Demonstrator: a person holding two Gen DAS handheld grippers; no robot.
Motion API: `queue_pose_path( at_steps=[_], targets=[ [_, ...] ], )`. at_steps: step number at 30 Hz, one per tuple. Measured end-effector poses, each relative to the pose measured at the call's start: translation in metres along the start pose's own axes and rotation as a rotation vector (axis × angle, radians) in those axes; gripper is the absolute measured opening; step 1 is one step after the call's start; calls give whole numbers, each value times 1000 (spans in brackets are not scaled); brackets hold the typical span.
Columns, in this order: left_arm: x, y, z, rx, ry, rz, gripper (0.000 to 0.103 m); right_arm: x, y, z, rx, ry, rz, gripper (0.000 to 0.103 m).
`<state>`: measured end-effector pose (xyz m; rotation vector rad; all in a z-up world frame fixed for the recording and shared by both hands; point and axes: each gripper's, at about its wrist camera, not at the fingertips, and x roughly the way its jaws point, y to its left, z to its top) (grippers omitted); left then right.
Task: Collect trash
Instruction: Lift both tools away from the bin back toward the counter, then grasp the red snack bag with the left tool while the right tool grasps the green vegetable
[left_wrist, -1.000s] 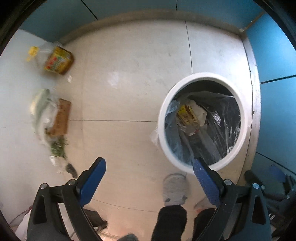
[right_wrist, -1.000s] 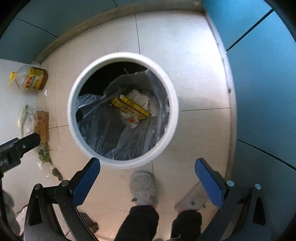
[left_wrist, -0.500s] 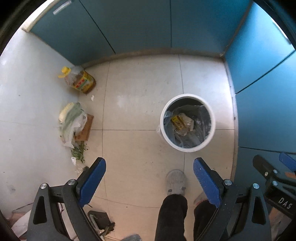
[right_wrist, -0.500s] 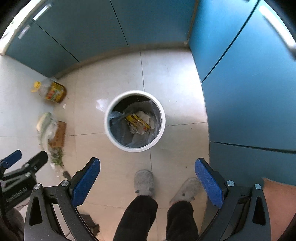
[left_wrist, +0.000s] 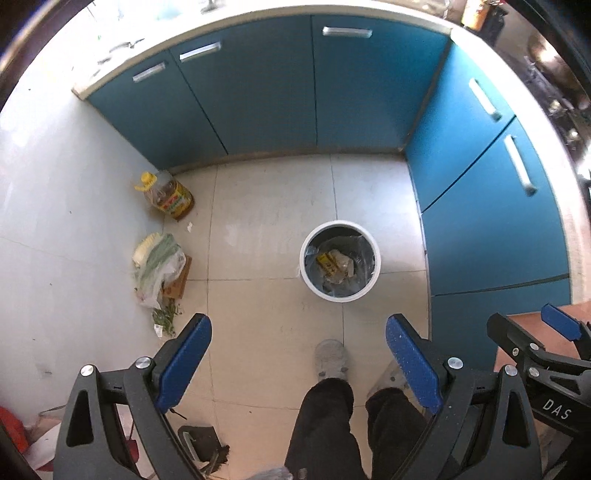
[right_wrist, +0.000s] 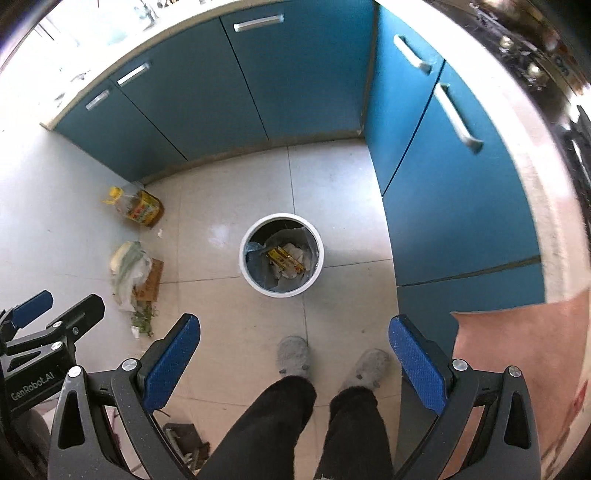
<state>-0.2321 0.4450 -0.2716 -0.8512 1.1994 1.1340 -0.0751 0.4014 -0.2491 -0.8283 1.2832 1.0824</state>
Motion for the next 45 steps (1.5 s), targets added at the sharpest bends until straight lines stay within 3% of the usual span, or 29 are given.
queue_pose_path(
  at_steps=[5, 9, 12, 16, 18, 23, 27, 30, 32, 35, 36, 37, 40, 44, 45],
  targets=[
    [-39, -29, 6, 59, -68, 15, 96, -55, -28, -7, 101, -83, 108, 103],
    [-74, -81, 18, 117, -133, 16, 96, -100, -88, -17, 217, -168, 128, 103],
    [-96, -145, 24, 213, -159, -22, 96, -134, -155, -30, 329, -216, 106, 103],
    [-117, -267, 15, 403, -159, -114, 96, -177, -271, -76, 530, -269, 8, 103],
    [-117, -331, -2, 514, -117, -170, 96, -188, -331, -115, 650, -273, -55, 103],
    [-84, -473, -75, 777, 102, -314, 96, -190, -456, -220, 949, -212, -218, 103],
    [-65, -535, -128, 922, 184, -329, 95, -182, -520, -287, 1113, -166, -271, 103],
    [-56, -557, -152, 981, 218, -317, 94, -177, -537, -314, 1177, -155, -272, 103],
    [-48, -566, -163, 1006, 240, -292, 76, -173, -546, -325, 1195, -146, -263, 103],
    [-46, -572, -168, 1012, 205, -253, 62, -165, -551, -331, 1208, -149, -243, 103],
    [-46, -570, -166, 996, 194, -246, 40, -164, -555, -331, 1220, -166, -218, 103],
    [-47, -569, -161, 985, 178, -258, 7, -161, -558, -331, 1236, -183, -191, 103],
    [-39, -564, -142, 915, 216, -290, 6, -149, -566, -322, 1271, -212, -145, 103],
    [-37, -561, -121, 880, 150, -262, 5, -139, -573, -297, 1287, -257, -126, 102],
    [-37, -562, -116, 871, 135, -258, 5, -137, -576, -291, 1293, -263, -129, 96]
  ],
)
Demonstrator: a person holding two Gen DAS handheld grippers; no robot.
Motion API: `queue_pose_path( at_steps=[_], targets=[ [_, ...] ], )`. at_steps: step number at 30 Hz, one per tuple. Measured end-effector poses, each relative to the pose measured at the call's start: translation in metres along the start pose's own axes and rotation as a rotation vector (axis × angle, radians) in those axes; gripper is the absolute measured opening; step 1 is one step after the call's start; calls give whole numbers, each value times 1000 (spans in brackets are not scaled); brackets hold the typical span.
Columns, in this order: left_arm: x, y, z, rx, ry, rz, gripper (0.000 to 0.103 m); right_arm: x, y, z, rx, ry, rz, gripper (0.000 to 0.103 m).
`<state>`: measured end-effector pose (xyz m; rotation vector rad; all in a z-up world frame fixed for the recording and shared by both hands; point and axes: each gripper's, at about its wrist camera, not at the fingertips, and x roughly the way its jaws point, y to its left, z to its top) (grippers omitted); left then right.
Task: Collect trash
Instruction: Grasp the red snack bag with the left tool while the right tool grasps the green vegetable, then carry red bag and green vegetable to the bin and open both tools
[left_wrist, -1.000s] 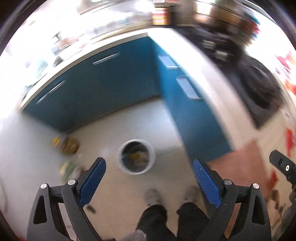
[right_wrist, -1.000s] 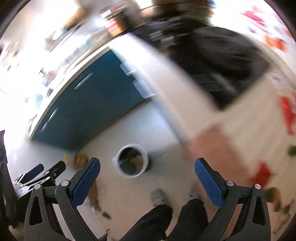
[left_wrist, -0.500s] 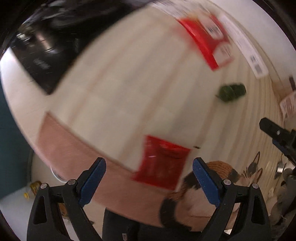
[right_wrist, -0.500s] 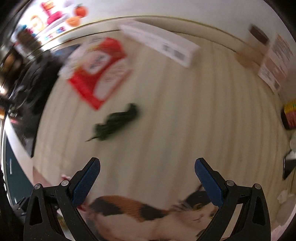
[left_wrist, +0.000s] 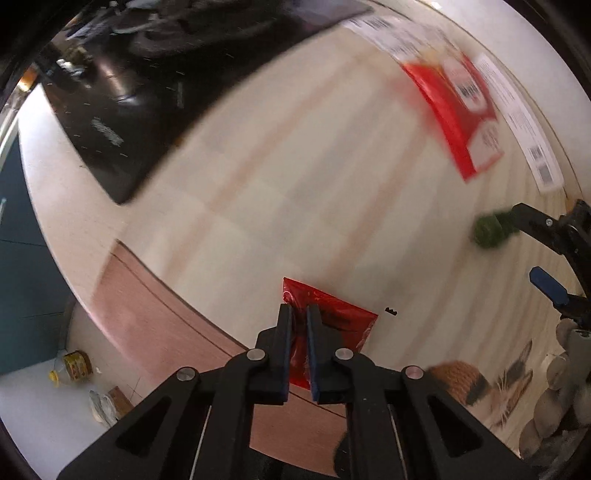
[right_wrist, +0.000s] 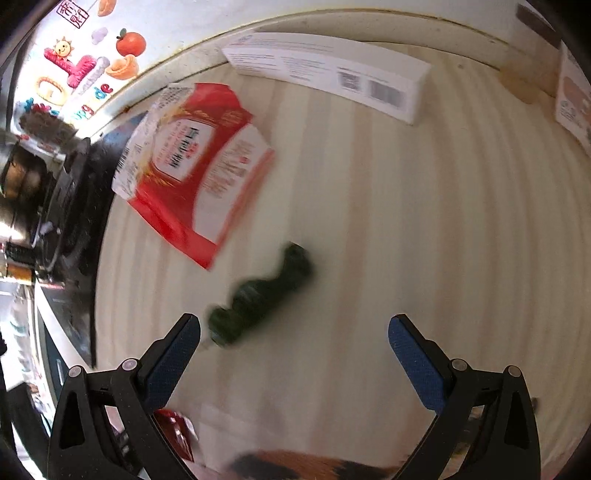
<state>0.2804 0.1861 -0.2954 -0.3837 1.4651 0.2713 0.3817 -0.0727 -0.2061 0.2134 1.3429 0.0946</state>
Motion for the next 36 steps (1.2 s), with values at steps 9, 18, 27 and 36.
queue_pose_path(
  at_steps=[9, 18, 27, 36],
  targets=[
    [-26, 49, 19, -82, -107, 34, 4, 17, 51, 7, -85, -67, -117, 32],
    [-69, 112, 2, -204, -191, -7, 4, -18, 121, -45, -307, -49, -6, 21],
    [-93, 256, -82, -421, -217, -7, 4, -15, 252, -154, -525, 69, 179, 21],
    [3, 442, -191, -747, -84, 26, 4, 95, 376, -339, -802, 269, 238, 21]
  ],
)
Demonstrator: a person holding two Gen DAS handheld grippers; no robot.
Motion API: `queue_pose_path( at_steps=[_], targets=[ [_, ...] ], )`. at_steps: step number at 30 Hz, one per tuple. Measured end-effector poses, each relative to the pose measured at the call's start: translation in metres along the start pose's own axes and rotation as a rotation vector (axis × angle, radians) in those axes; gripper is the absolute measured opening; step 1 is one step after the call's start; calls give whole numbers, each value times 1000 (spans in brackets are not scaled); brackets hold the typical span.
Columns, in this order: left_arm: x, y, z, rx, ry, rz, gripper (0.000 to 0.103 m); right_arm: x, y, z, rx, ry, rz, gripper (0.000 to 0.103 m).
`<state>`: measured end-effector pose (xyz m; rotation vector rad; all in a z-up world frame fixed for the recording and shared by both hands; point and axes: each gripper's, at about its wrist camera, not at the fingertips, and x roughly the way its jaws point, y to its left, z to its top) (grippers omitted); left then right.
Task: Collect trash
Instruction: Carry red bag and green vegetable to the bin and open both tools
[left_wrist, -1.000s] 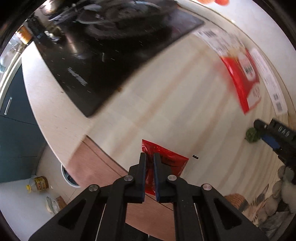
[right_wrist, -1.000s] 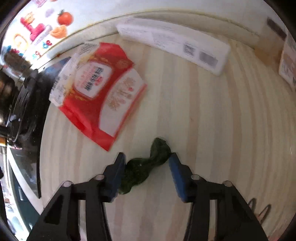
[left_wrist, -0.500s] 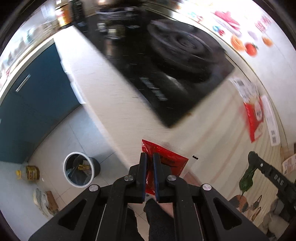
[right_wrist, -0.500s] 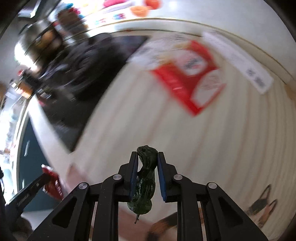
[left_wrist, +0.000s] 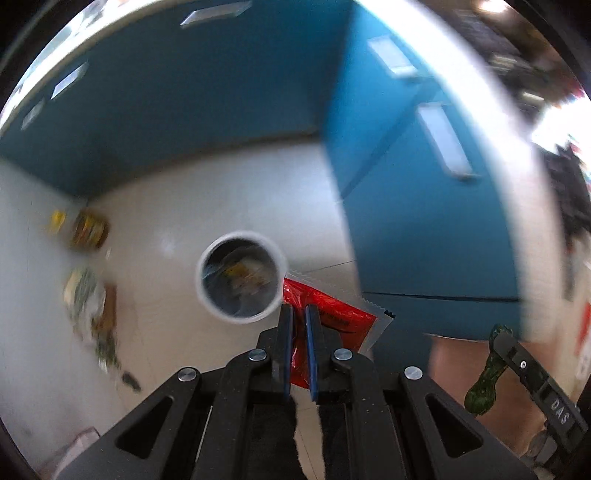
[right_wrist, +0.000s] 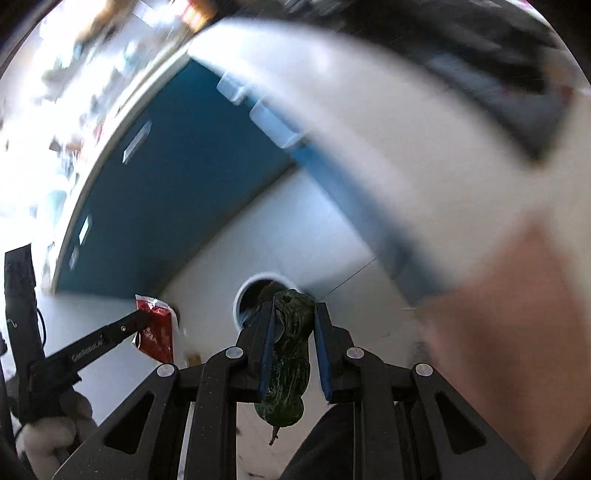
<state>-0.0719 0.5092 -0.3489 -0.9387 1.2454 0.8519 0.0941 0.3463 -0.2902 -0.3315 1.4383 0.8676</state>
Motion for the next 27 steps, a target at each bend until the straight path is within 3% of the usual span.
queue_pose_path(
  at_steps=[3, 8, 12, 15, 20, 25, 27],
  targets=[
    [70, 59, 2, -80, 79, 27, 4, 86, 31, -10, -37, 77, 9, 21],
    [202, 138, 0, -202, 204, -3, 4, 239, 61, -36, -88, 169, 1, 21],
    [295, 170, 0, -251, 260, -18, 4, 362, 62, -52, -95, 233, -32, 21],
    [350, 188, -1, -268, 294, -25, 4, 431, 61, -60, -100, 255, -57, 21],
    [404, 198, -2, -286, 347, -43, 4, 501, 50, -72, -132, 289, -84, 21],
    [408, 202, -2, -298, 332, -20, 8, 547, 53, -78, -160, 336, -114, 24],
    [407, 201, 0, -282, 328, 0, 9, 558, 53, -79, -164, 371, -123, 34]
  ],
)
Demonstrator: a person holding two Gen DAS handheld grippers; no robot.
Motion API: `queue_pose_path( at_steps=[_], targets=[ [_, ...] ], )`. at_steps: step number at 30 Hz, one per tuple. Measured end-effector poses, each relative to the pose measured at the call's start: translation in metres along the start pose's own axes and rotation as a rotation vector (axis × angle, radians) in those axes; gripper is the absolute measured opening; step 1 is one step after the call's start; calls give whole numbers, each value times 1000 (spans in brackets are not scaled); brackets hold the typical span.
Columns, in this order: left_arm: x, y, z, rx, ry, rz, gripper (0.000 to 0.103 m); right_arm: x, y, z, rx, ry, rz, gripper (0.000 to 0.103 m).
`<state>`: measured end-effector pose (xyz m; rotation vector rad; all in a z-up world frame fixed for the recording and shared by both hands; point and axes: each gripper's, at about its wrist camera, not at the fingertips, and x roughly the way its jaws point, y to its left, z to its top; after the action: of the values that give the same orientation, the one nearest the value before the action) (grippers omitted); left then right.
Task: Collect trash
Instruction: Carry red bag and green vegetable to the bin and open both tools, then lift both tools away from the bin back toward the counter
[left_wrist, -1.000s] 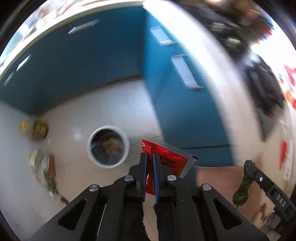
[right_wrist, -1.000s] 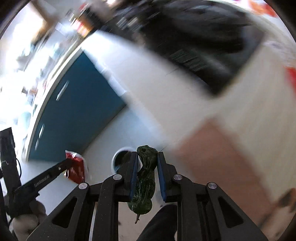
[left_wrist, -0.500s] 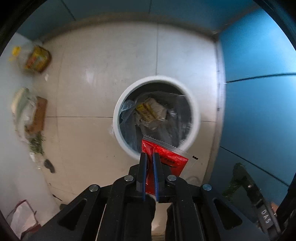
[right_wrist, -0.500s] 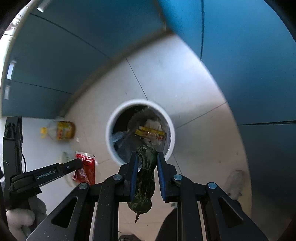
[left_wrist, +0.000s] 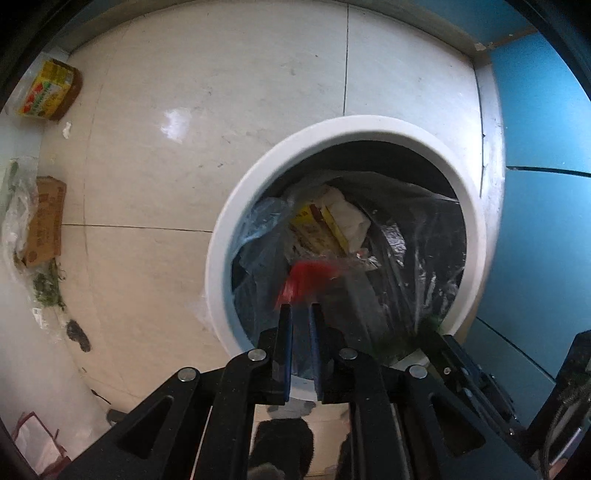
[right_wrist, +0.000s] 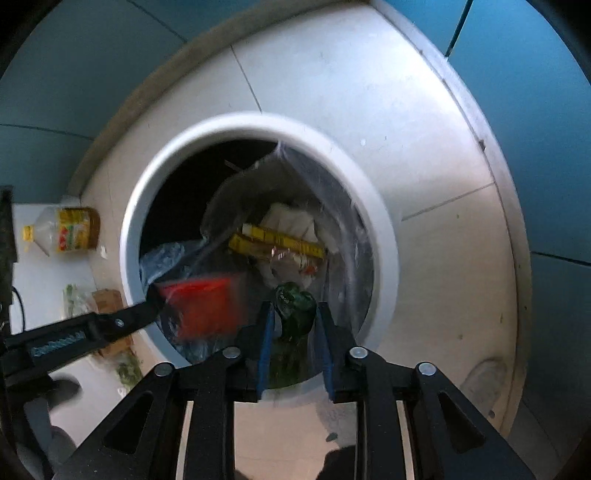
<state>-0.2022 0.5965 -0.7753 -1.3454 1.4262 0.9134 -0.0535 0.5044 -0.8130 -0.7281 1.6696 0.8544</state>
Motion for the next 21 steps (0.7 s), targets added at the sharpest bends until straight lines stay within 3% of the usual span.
queue_pose_path(
  at_steps=[2, 3, 4, 5, 6, 11, 15, 21],
  targets=[
    [-7, 0, -1, 25, -30, 41, 17, 1, 2, 0, -14, 5, -20, 62],
    [-13, 0, -2, 34, -44, 53, 43, -3, 4, -1, -32, -5, -38, 67],
    [-22, 1, -4, 41, -65, 76, 85, -11, 4, -3, -43, -6, -49, 70],
    [-28, 2, -5, 45, -82, 90, 98, -17, 5, -4, -58, -7, -65, 80],
    [-38, 3, -8, 53, -107, 104, 100, -26, 7, -5, -67, -8, -76, 91],
    [-88, 5, -31, 80, -178, 154, 100, -79, 17, -18, -135, -55, -157, 102],
    [-136, 5, -61, 90, -214, 180, 100, -138, 32, -35, -182, -100, -190, 102],
    [-228, 5, -116, 82, -282, 170, 100, -238, 47, -67, -197, -143, -165, 103]
  ],
)
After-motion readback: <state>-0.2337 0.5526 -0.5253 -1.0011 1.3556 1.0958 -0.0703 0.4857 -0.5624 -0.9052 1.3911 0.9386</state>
